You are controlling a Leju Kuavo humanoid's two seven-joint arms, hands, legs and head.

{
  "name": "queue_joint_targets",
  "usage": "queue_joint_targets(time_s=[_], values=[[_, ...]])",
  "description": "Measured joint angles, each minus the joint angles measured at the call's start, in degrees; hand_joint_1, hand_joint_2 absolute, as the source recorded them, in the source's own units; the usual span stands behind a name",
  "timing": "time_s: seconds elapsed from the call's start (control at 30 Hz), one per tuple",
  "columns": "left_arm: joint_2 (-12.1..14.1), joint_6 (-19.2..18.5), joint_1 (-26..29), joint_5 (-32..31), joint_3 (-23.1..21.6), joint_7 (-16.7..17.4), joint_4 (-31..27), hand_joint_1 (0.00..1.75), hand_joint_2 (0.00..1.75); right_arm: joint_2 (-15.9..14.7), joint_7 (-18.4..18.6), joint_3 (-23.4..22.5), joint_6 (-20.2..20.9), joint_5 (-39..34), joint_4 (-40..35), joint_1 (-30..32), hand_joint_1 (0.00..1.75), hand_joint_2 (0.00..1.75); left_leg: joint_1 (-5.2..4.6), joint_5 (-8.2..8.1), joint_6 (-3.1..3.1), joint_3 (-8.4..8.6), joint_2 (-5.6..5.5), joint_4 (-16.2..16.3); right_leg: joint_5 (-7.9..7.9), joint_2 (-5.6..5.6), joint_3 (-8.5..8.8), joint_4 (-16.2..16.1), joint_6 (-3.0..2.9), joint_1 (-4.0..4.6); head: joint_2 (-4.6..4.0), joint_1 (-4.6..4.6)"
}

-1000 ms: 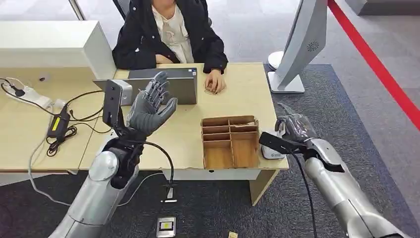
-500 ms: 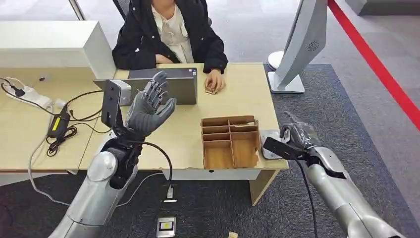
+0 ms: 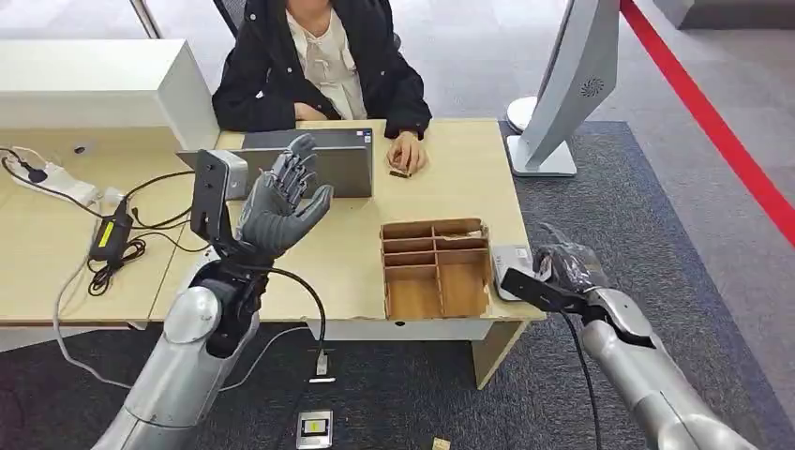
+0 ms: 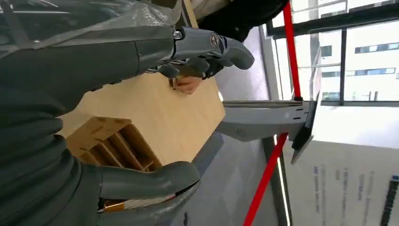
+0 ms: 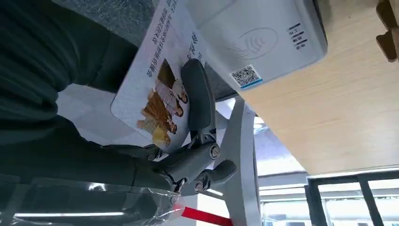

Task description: Pass the card to the sensor for recognition and then transmit it.

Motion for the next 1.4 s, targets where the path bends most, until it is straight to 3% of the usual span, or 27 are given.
queue_joint_targets(time_s=[1.4], values=[[-0.35, -0.87, 0.12, -0.02, 0.07, 0.13, -0.13, 0.0, 1.75, 1.86, 0.18, -0.02, 0.22, 1.9, 0.04, 0.32, 1.75, 1.75, 0.0, 0.0, 0.0, 0.01, 0.01, 0.0, 0.0, 0.0, 0.01, 0.0, 0.0, 0.0, 0.0, 0.0]])
